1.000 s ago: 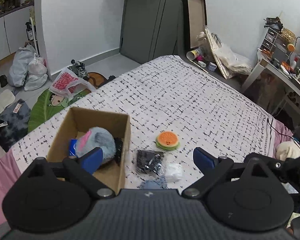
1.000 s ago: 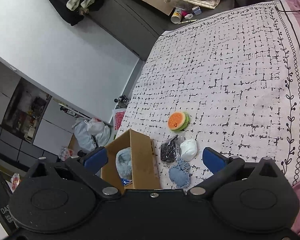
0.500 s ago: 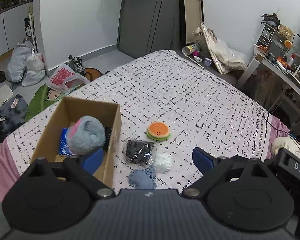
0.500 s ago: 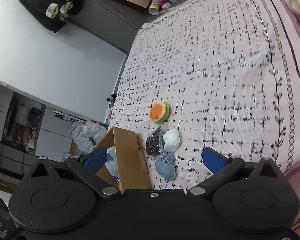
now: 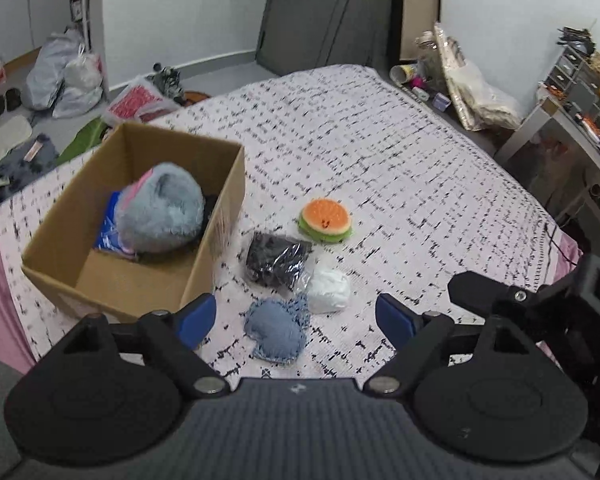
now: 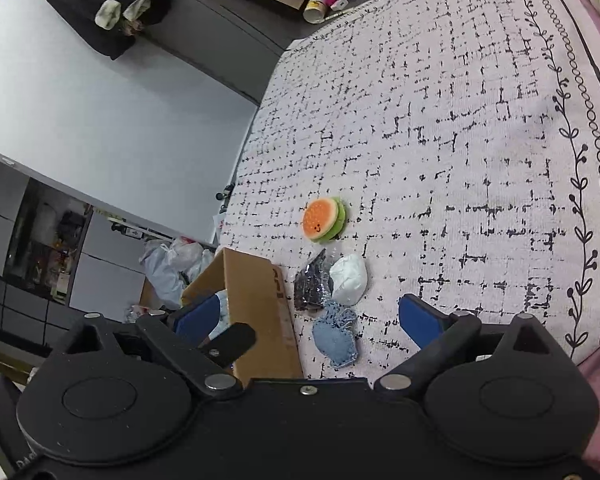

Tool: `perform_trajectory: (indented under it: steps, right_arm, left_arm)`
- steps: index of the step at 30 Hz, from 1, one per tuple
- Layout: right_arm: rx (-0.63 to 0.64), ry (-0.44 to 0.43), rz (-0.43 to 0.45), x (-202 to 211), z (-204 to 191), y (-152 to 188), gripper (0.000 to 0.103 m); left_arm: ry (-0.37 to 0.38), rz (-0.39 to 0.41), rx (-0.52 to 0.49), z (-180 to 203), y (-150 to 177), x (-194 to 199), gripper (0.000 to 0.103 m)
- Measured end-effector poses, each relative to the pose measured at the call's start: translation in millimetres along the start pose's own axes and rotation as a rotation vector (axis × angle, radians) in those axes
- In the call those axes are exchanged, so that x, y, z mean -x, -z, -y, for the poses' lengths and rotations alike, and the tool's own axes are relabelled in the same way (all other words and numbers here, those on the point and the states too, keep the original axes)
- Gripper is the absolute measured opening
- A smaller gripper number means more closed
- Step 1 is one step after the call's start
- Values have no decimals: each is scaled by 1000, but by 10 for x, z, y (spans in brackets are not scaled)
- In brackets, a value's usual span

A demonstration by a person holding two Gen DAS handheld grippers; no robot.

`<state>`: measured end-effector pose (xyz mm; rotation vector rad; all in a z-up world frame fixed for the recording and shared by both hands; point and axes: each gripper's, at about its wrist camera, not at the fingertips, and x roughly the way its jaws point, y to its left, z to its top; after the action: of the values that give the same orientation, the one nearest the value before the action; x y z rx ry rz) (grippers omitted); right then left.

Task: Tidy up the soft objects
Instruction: 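Lower the left gripper onto the blue denim plush and close it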

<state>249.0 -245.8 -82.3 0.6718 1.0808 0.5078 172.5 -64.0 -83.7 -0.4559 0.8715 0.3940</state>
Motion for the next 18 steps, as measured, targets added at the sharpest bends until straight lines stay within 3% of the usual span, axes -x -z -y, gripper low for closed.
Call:
perform_trajectory:
  steps: [9,18]
  right_arm:
    - [-71,47,-12,-248,186,-58,86]
    - [-90,42,-62,-526,253,-92,70]
  left_arm:
    - [-27,-63,55,-31,109,-364,75]
    - [-52,-90,65,0,188,-669,74]
